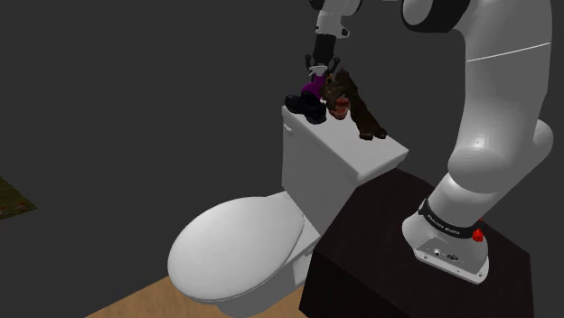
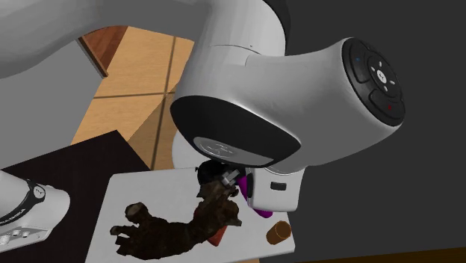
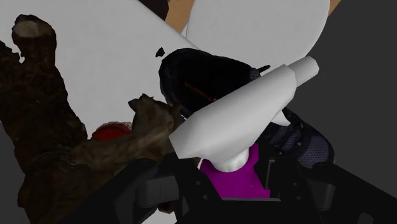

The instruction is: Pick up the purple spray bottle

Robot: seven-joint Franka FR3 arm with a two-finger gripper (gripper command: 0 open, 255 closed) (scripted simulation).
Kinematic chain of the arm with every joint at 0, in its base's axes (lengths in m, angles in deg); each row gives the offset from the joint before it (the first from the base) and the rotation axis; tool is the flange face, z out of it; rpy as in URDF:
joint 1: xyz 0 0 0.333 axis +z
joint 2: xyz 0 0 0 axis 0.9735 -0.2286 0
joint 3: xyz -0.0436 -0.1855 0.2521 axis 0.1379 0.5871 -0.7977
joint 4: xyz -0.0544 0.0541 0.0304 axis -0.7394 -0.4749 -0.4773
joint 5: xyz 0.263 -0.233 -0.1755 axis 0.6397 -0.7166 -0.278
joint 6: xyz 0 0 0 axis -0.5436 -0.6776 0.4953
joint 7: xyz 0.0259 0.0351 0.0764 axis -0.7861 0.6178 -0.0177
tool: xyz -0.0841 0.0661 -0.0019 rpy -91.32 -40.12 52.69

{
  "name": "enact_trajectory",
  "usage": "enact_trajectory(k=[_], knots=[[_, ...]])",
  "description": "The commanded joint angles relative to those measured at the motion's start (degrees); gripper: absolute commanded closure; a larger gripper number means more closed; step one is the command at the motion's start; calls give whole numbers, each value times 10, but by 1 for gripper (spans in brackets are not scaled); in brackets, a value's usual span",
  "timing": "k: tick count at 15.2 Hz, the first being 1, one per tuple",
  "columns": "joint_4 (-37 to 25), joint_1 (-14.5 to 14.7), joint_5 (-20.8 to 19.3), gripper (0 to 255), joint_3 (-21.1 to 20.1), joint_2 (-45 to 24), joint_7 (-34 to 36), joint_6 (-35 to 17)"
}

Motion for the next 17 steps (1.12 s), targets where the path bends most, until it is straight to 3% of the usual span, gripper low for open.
enact_trajectory(k=[1, 17], knots=[[-7, 0, 0, 255, 0, 1, 2, 7], [-113, -11, -1, 255, 0, 2, 26, 112]])
